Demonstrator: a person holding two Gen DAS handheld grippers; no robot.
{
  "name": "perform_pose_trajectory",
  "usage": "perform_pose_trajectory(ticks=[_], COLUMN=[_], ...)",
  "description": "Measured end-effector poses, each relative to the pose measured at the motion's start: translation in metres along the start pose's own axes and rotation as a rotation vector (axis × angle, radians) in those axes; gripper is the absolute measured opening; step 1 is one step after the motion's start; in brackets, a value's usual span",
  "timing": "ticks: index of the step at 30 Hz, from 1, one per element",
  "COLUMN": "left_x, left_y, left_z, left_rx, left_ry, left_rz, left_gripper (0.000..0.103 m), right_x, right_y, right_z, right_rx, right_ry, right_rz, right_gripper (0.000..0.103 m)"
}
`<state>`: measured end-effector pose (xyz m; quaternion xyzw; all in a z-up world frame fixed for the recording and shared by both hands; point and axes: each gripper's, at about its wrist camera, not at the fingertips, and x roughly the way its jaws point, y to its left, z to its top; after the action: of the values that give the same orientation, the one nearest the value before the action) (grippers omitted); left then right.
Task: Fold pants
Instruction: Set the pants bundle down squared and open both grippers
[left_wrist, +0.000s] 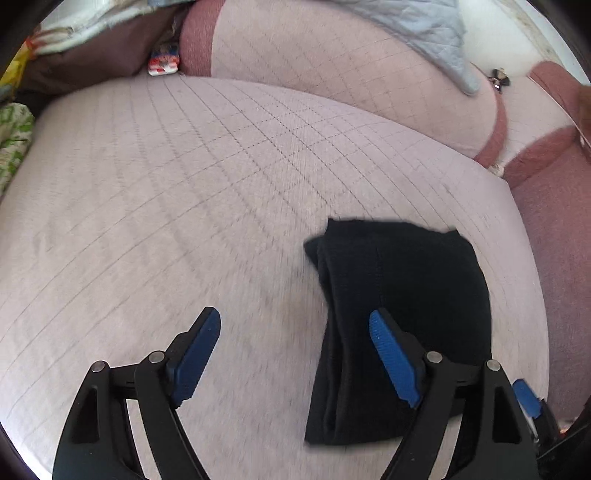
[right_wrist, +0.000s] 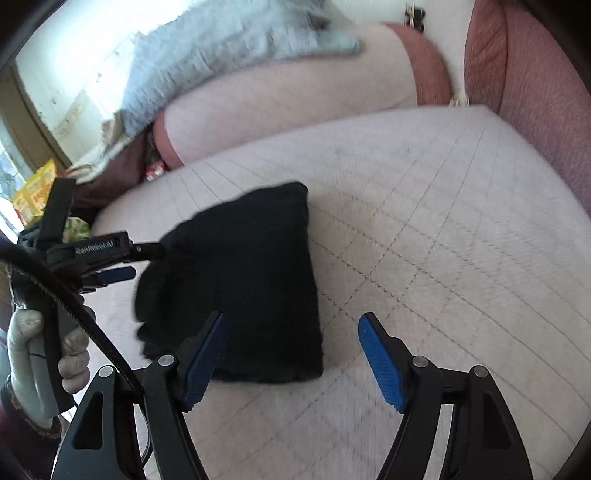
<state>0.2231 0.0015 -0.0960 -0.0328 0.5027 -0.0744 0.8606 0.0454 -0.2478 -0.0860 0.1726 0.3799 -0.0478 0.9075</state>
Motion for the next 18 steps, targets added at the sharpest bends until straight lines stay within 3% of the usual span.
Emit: perform_pose_trajectory(ticks=[4,8,12,15,18], left_x=[-0.044,-0.085,-0.113,-0.140,-0.159], left_y=[-0.006,-0.021,-0.026,-0.024,-0.019], left_z=[-0.053,-0.110,-0.147,-0.168,-0.174], left_rx=[0.048,0.098,0.056,0.002,-0.011], left_ry=[-0.056,-0.170,-0.283,-0.397,-0.470], left_rz=[0.021,0.116,0.201,0.256,0.276], left_gripper=[0.083,0.083,0.084,0.098,0.103], right_x=[-0.037,-0.059,-0.063,-0.066,-0.079], right_y=[0.021,0.033,0.032,0.031,0.037], right_z=[-0.035,-0.077,-0.107,-0.113,-0.111], right_rx=[-0.044,-0.064,-0.020,-0.001,-0.016], right_ry=[-0.033,-0.018,0.039,0.063,0.025], right_rz=[-0.014,-0.047,-0.067,-0.084,-0.084], right_gripper=[0.080,0.081,0.081,0.081,0.081])
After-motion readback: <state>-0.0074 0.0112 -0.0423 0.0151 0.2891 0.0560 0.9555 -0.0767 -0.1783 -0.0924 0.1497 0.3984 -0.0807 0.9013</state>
